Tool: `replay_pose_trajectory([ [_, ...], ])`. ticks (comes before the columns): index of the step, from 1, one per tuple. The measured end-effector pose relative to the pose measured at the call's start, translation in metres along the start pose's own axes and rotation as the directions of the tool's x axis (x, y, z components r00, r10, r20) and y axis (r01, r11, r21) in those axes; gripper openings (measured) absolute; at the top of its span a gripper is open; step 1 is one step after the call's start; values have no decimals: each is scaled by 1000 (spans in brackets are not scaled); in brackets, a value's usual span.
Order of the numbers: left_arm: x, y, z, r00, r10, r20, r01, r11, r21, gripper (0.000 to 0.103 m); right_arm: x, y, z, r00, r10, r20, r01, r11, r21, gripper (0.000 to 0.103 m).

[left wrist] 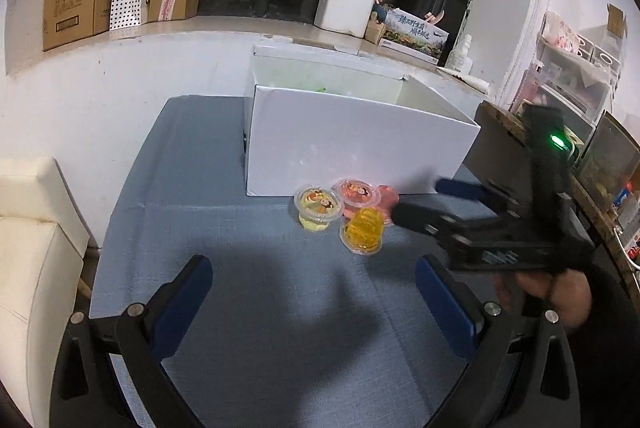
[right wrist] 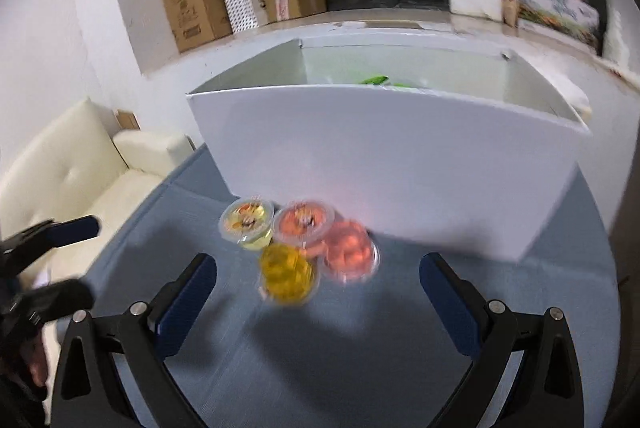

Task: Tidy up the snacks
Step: 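Grasp a pink cartoon-lid jelly cup with the right gripper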

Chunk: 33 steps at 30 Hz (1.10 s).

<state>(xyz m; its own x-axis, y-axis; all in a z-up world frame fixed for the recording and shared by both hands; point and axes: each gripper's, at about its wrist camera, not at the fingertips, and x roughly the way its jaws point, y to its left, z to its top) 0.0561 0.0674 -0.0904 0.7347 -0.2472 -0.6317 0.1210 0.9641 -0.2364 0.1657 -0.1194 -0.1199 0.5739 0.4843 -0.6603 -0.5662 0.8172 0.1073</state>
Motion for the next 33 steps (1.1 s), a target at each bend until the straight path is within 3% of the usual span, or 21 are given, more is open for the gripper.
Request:
replay_pose_trajectory([
  [6,-2,10,-5,1000,-3,-2,3,1000,-19,103,35,5,24,996,-21,-85,11,993,-117,99],
  [11,0,12,-8,1000,-10,-7,9,1000,-29,103,46,15,20,993,-22,-115,2,984,-176,97],
  [12,0,12,-8,1000,-10,-7,10,1000,-27,103,49,17,19,992,-11,-125,-13,982,-189,87],
  [14,0,11,-9,1000,-12,-9,12,1000,-22,103,50,18,21,992,19,-122,-41,983,-179,79],
  [19,0,9,-11,1000,-15,-15,15,1000,-21,103,52,11,23,986,72,-149,-98,979,-176,75],
  [21,-1,9,-12,1000,-21,-14,20,1000,-23,103,50,7,22,987,63,-150,-90,979,-184,57],
  [25,3,8,-12,1000,-20,-24,19,1000,-19,103,49,10,19,985,83,-153,-112,975,-192,51],
  [33,9,9,-11,999,-19,-35,18,1000,-22,103,31,19,25,989,107,-102,-125,974,-190,51],
])
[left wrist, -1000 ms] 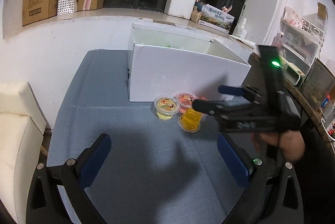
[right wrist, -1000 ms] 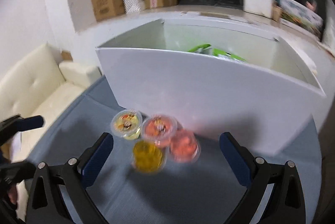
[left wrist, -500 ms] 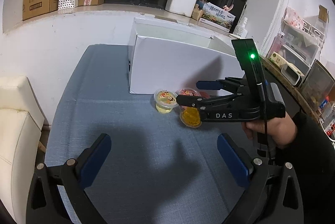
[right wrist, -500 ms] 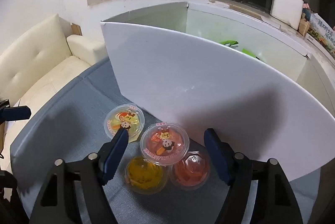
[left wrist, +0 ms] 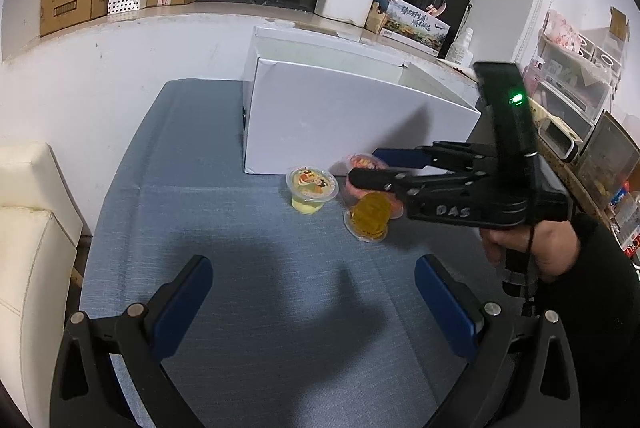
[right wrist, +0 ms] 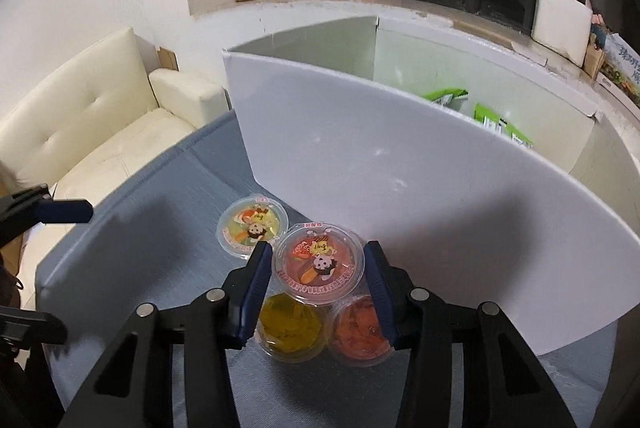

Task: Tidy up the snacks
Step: 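Grasp a pink cartoon-lid jelly cup with the right gripper, then grasp a clear cartoon-lid jelly cup with the left gripper while the right holds its cup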

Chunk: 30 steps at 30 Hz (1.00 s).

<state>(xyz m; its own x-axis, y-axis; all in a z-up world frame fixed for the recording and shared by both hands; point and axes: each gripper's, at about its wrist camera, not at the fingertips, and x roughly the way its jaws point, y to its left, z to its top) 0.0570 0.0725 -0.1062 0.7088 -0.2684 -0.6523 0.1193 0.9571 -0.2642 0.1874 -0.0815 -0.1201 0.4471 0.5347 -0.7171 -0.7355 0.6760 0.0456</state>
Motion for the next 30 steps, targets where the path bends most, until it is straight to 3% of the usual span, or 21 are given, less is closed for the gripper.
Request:
replay_pose_trajectory([
  [6,19,5,13,1000,17,-10,-17,1000,-1,103,-35,2,0,999,11,48,-13,999,45,51],
  [10,40,4,32,1000,-8,-15,7,999,-37,103,-71,3,-10,995,-3,101,-7,995,98,51],
  [21,105,-17,65,993,84,-83,-88,995,-50,101,-112,-21,-49,990,-45,136,11,970,243,51],
  [26,118,-19,63,980,156,-120,-158,987,-7,61,-114,-24,-58,990,-40,135,3,964,264,51],
  [28,121,-20,62,977,171,-131,-171,985,9,52,-114,-23,-59,990,-39,135,2,964,266,51],
  [30,119,-21,60,979,163,-126,-163,987,7,52,-114,-24,-60,990,-25,140,-15,960,278,51],
])
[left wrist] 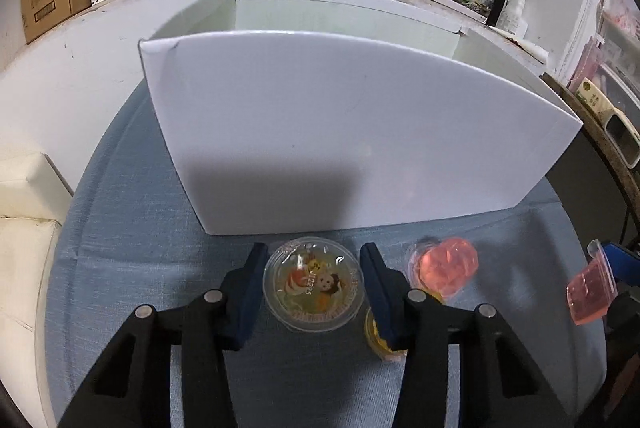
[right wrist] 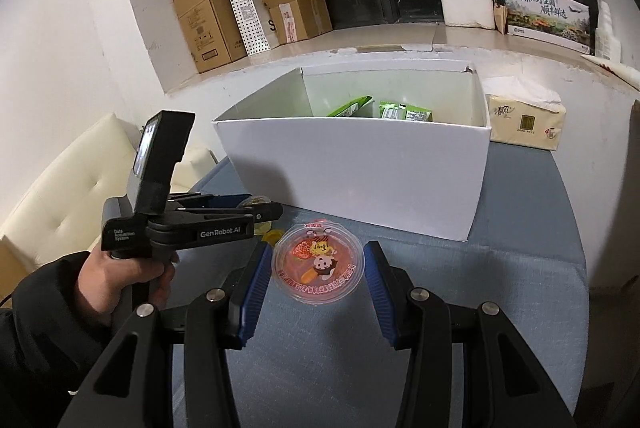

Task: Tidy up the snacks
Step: 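Grasp a clear cartoon-lid jelly cup with the left gripper while the right holds its cup, then lower both jelly cups into the white box and release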

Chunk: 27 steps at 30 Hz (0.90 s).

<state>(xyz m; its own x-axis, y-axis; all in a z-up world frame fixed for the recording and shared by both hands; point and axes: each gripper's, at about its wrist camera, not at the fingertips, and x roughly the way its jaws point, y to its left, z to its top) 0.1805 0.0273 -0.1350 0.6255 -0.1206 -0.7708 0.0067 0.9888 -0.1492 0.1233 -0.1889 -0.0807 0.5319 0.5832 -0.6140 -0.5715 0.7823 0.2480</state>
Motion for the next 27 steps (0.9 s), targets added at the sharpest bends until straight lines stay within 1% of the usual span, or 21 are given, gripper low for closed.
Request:
replay_pose_trajectory([
  [6,-17,2,-7,999,-15,29,14,1000,21,52,-2,1,0,1000,-1,4,1,1000,6,51],
  [10,-41,1,-10,997,-36,65,34,999,26,52,-6,3,3,1000,-5,14,5,1000,2,51],
  [13,-68,-1,-6,993,-61,104,57,998,40,52,-12,4,11,999,-11,32,11,1000,-5,51],
  [16,-96,-10,11,985,-78,157,67,995,73,52,-20,3,28,998,-27,63,28,1000,-13,51],
  [18,-113,-14,29,975,-95,199,77,992,97,52,-24,-1,44,996,-32,88,33,999,-14,51],
  [21,-123,-17,60,965,-100,243,74,991,114,52,-24,-10,76,991,-38,126,40,999,-14,51],
  [24,-112,-25,96,963,-93,254,60,989,135,52,-10,-25,108,989,-58,136,60,998,-14,51],
  [27,-86,-32,122,970,-80,229,48,988,144,52,18,-40,130,990,-101,98,104,994,-30,51],
])
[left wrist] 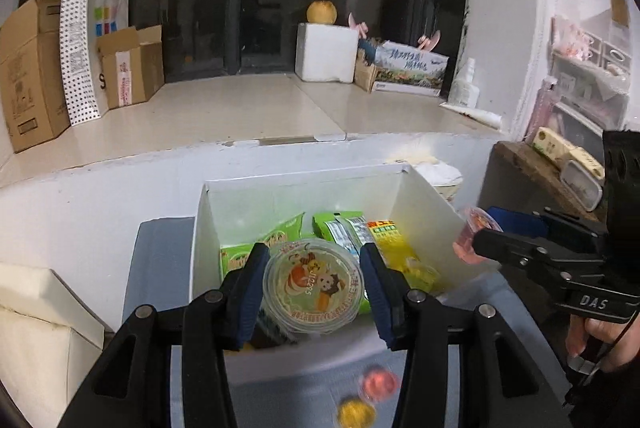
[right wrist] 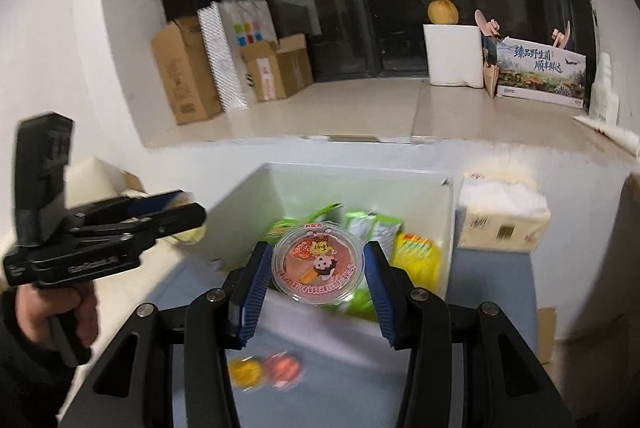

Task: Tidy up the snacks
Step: 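Lower both jelly cups into the white box and release, then grasp the pink jelly cup with the right gripper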

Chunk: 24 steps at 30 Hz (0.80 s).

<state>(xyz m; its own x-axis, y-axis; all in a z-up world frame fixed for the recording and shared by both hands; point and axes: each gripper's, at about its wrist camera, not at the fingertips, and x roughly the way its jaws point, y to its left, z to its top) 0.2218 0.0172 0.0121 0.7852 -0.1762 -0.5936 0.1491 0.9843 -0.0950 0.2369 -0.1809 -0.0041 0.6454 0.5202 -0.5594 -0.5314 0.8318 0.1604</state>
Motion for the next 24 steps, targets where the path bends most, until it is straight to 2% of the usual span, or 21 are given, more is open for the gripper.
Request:
replay_pose_trajectory([
  [4,31,5,-1,999,18,-46,-17,1000,11,52,31,-17,3,998,-25,-64,25,1000,13,51],
  [7,39,10,-13,997,9,-72,-10,1000,-8,52,39,-25,-3,997,-2,-77,5,999,39,52],
  [8,42,13,-17,996,5,-87,-6,1000,-11,52,41,-27,-5,996,4,-84,0,999,44,54],
  [9,47,14,-19,994,4,-111,-6,1000,-12,55,43,-28,-7,996,6,-94,-1,999,47,70],
  [10,52,15,-21,991,15,-130,-17,1000,-9,69,44,-29,-8,996,-2,-93,7,999,52,81],
  [11,52,15,-23,991,29,-132,-29,1000,-2,90,42,-30,-9,997,-11,-80,15,998,55,92],
  [12,52,14,-24,992,44,-119,-44,999,6,99,41,-31,-9,997,-11,-75,16,998,59,92],
  [13,49,15,-25,994,49,-102,-49,999,7,103,40,-32,-10,997,-11,-76,17,997,70,92],
  [16,46,19,-26,994,28,-107,-30,999,-14,103,32,-33,-11,998,-21,-58,25,996,86,94],
  [20,33,20,-27,995,28,-99,-30,999,-15,103,15,-29,-11,1000,-7,-25,9,996,89,103],
  [24,7,21,-37,997,27,-78,-29,999,-25,103,-9,-16,-22,1000,3,-3,-3,996,93,103],
])
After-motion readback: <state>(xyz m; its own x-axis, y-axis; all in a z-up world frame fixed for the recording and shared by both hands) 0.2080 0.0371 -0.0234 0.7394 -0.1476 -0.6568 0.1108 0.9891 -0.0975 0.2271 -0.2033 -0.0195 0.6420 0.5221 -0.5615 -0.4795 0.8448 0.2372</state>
